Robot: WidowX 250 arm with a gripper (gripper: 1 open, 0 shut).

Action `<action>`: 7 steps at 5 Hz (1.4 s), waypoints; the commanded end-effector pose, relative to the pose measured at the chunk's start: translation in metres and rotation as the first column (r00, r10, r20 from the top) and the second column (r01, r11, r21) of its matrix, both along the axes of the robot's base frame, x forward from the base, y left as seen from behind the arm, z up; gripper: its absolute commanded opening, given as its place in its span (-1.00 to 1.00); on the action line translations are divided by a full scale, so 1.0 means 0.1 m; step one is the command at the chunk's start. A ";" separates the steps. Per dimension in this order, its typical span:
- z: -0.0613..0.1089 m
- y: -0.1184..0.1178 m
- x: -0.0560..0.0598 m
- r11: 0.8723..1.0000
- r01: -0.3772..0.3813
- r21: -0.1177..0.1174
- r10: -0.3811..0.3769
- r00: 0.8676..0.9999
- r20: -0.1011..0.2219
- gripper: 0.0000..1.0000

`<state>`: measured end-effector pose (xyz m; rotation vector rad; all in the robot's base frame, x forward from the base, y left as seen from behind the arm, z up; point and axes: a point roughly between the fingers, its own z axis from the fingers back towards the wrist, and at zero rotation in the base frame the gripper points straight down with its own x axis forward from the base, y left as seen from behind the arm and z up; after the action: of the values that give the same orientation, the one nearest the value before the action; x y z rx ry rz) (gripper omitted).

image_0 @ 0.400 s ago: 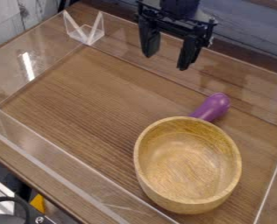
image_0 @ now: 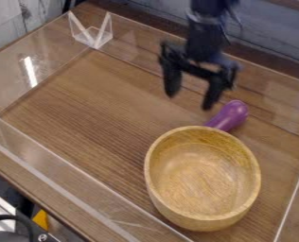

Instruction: Put the purple eggplant in the brown bowl

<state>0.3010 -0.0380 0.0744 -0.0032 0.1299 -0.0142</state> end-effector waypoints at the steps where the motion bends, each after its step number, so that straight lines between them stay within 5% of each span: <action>1: 0.15 -0.15 0.30 1.000 -0.014 0.002 0.014 0.996 0.083 1.00; 4: 0.11 -0.46 0.59 0.999 0.050 0.014 -0.051 0.994 0.096 1.00; 6: -0.23 -0.50 0.50 0.995 0.087 0.047 -0.091 0.993 0.076 1.00; 7: -0.34 -0.37 0.56 0.995 0.076 0.058 -0.081 0.993 0.083 1.00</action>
<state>0.3502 -0.0765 0.0248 0.0639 0.0967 -0.0946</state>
